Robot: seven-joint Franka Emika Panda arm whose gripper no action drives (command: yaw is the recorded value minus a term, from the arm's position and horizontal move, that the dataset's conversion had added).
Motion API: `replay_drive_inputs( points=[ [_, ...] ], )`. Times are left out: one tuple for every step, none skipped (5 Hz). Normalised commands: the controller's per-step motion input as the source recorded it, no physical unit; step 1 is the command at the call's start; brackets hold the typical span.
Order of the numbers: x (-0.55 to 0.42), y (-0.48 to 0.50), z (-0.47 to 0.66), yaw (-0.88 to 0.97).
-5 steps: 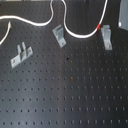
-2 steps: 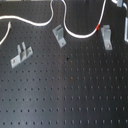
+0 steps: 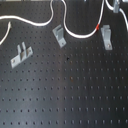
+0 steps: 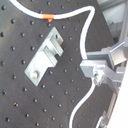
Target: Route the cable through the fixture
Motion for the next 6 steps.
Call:
replay_drive_inputs(
  points=[
    [-0.282, 0.048, 0.33, -0.46],
    [-0.302, 0.078, 0.27, 0.00],
    [-0.235, 0.116, 0.25, 0.26],
    [-0.169, 0.128, 0.24, 0.25],
    [0.000, 0.000, 0.03, 0.00],
    [0.024, 0.004, 0.32, -0.01]
  ],
)
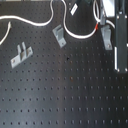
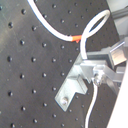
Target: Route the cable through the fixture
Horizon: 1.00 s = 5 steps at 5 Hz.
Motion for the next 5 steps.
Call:
replay_drive_inputs(
  points=[
    [0.003, 0.010, 0.29, 0.00],
    [-0.031, 0.098, 0.25, 0.00],
    [-0.026, 0.108, 0.34, 0.01],
    [-0.100, 0.114, 0.27, 0.01],
    [-0.083, 0.176, 0.31, 0.00]
  ],
)
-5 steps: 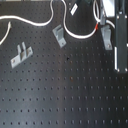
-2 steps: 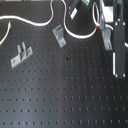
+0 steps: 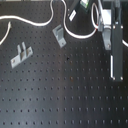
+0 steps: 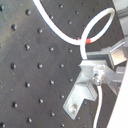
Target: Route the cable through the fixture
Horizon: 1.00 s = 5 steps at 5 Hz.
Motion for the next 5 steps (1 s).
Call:
replay_drive_inputs(
  points=[
    [-0.037, 0.190, 0.24, 0.00],
    [-0.110, 0.074, 0.35, 0.00],
    [-0.181, 0.036, 0.26, 0.00],
    [-0.279, 0.003, 0.00, 0.06],
    [-0.183, 0.010, 0.00, 0.13]
  ],
)
